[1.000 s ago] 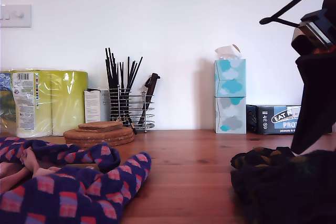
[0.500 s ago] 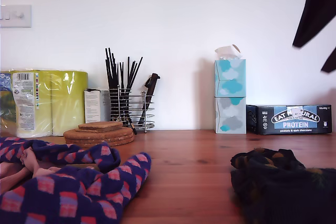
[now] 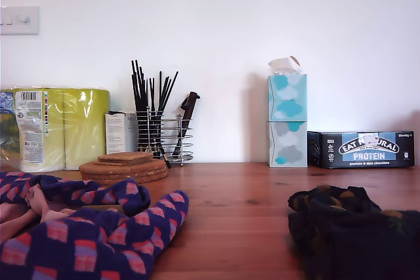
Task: Pair up the socks based on colour and pattern, by placing each sock on top of its pair
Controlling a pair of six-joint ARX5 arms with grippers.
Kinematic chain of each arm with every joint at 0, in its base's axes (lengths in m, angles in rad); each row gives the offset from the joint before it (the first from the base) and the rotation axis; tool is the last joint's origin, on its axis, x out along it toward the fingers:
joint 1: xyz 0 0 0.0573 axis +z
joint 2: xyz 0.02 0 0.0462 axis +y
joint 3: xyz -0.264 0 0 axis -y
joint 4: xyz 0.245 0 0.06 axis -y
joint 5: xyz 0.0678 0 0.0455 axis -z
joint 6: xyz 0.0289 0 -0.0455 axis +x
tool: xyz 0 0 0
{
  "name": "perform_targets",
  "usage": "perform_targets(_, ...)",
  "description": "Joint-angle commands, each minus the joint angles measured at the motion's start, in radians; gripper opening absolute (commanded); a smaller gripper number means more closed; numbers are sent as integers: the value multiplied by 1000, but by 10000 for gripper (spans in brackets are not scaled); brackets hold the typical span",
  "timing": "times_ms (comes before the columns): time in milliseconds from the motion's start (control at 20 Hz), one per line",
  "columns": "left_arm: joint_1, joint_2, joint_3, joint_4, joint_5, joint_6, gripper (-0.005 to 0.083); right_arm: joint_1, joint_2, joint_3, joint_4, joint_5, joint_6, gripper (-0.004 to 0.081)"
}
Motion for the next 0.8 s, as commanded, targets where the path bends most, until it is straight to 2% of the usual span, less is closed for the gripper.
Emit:
perform_targets(0,-2,11,-15,4,-1,22,-21,14,-26,-11,-4,13,-35,-14)
perform_targets(150,-2,27,-15,-8,22,43,-21,40,-93,-11,-50,28,-58,-14)
perform_targets(250,-2,58,-15,-21,63,80,-21,64,-120,-11,-103,73,-125,-14)
perform_targets(350,-3,101,-15,-34,125,97,-21,89,-134,-11,-128,71,-125,-14)
perform_targets(550,-3,262,-15,-130,184,129,-21,129,-146,-32,-126,66,-179,-13)
perform_targets(600,-5,310,-15,-169,195,177,-8,140,-145,-34,-122,59,-211,-13)
perform_targets(700,-16,401,-15,-243,209,221,119,164,-145,-34,-101,24,-245,-13)
perform_targets(750,-23,439,-15,-256,211,235,191,174,-143,-34,-102,-8,-207,-13)
